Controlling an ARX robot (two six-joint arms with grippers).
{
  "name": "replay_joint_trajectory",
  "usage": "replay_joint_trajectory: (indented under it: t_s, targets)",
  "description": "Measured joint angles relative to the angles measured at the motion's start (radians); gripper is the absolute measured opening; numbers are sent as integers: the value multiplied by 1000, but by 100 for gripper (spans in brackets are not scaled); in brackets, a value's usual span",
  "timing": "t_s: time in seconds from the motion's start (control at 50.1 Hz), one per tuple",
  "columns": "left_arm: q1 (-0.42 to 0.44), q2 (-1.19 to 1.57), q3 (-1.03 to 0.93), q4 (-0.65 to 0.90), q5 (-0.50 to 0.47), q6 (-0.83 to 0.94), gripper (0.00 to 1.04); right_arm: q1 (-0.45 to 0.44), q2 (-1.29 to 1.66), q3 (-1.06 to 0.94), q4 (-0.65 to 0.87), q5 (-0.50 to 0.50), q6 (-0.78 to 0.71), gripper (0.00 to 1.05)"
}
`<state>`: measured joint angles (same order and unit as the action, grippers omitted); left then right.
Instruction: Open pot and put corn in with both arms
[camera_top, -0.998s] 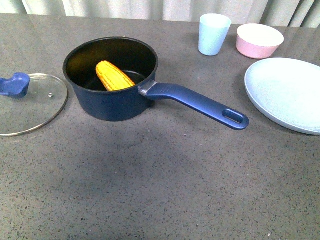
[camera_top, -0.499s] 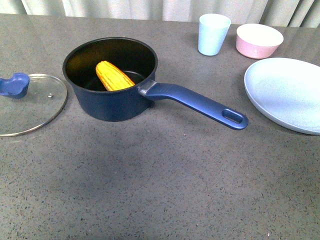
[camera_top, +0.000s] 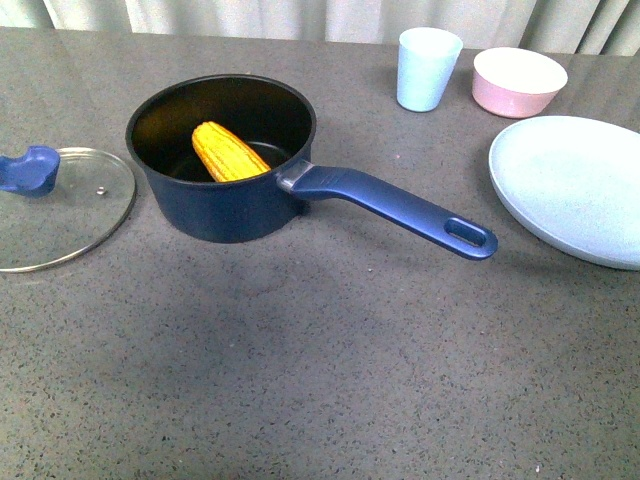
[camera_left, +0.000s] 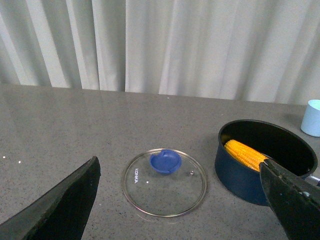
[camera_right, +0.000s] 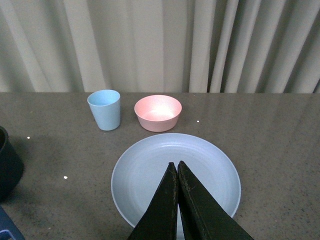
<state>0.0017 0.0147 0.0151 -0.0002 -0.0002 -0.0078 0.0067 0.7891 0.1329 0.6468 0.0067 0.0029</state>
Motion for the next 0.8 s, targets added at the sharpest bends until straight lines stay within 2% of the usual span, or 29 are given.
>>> replay_joint_trajectory:
  t_s: [0.459,0.559,0.798]
  targets:
    - [0,0,0,0,0,0,96,-3,-246,-91,-156,-6,0,2]
    - [0,0,0,0,0,0,96,-3,-275,-110,-141,-9,0,2]
    - [0,0,0,0,0,0,96,-3,-391,-110,-249,-7,0,2]
